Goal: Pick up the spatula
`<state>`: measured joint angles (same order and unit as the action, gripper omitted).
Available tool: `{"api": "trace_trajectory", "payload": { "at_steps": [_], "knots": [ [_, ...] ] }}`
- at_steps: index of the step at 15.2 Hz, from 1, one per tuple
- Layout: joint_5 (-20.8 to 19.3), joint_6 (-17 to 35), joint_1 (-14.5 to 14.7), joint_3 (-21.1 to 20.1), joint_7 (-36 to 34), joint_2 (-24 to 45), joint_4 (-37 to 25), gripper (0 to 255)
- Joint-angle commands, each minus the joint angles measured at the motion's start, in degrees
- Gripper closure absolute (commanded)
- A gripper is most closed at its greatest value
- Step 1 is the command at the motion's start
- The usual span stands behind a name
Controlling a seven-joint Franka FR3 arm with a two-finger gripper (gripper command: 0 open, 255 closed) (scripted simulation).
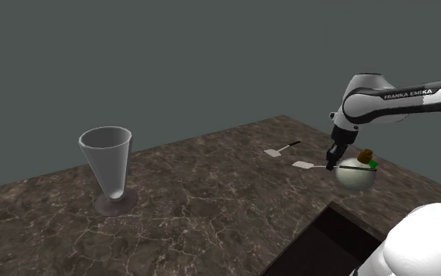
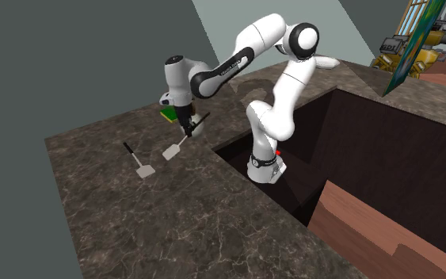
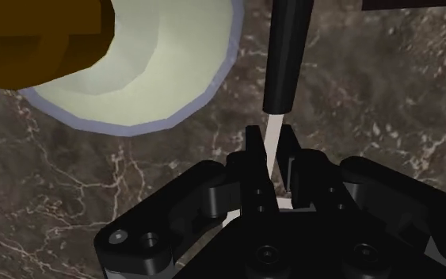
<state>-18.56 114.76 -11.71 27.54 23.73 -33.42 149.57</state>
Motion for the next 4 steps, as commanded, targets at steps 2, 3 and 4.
{"api": "trace_trajectory", "payload": {
  "at_steps": [2, 3, 4],
  "knots": [
    [0.4, -2.6, 0.1, -0.7, 0.0, -1.0, -1.6, 255],
    [0.4, -2.8, 0.1, -0.8, 0.0, -1.1, -1.7, 255],
    [0.4, -2.7, 0.1, -0.8, 0.0, -1.0, -1.7, 255]
  ]
}}
